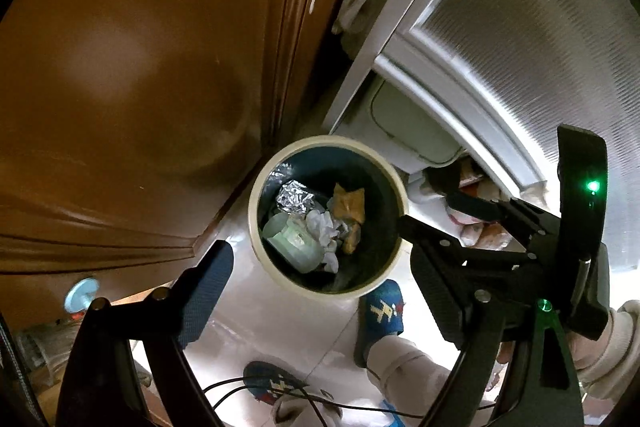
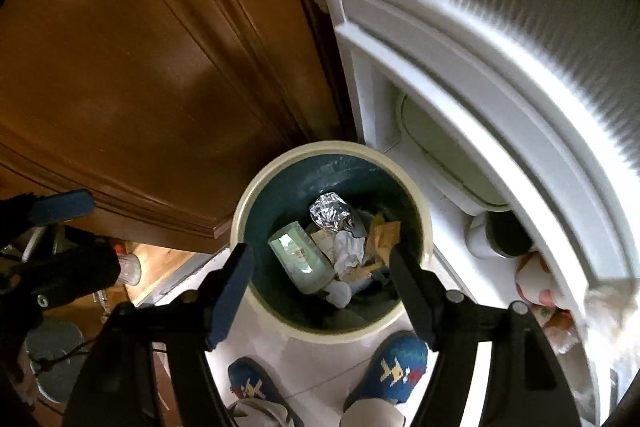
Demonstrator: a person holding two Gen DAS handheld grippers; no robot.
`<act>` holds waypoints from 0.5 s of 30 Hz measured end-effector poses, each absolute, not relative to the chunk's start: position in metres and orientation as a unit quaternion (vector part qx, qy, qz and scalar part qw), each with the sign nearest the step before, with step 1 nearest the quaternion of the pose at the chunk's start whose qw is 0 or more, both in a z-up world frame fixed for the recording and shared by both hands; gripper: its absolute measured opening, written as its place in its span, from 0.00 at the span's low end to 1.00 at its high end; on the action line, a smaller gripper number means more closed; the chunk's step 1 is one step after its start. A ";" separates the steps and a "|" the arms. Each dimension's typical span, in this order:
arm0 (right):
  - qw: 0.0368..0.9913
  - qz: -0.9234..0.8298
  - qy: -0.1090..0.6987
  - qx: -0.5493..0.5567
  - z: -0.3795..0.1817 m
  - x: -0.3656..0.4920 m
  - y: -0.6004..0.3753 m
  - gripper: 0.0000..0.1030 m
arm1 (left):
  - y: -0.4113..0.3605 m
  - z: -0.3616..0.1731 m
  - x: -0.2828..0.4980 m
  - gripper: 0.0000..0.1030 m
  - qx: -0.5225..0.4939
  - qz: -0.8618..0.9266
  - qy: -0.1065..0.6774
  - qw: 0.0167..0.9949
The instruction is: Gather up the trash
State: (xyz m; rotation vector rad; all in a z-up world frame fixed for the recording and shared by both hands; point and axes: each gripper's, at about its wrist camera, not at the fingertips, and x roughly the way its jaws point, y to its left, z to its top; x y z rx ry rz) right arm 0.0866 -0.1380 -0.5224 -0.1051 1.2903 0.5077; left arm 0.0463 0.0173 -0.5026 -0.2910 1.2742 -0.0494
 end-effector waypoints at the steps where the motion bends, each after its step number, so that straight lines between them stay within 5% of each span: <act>1: 0.768 0.231 0.596 -0.047 -0.514 0.086 -0.139 0.69 | 0.017 -0.495 0.046 0.86 -0.135 -0.022 0.591 0.795; 15: 0.784 0.195 0.587 -0.058 -0.343 0.077 -0.165 0.69 | 0.004 -0.336 0.038 0.89 -0.160 -0.029 0.588 0.793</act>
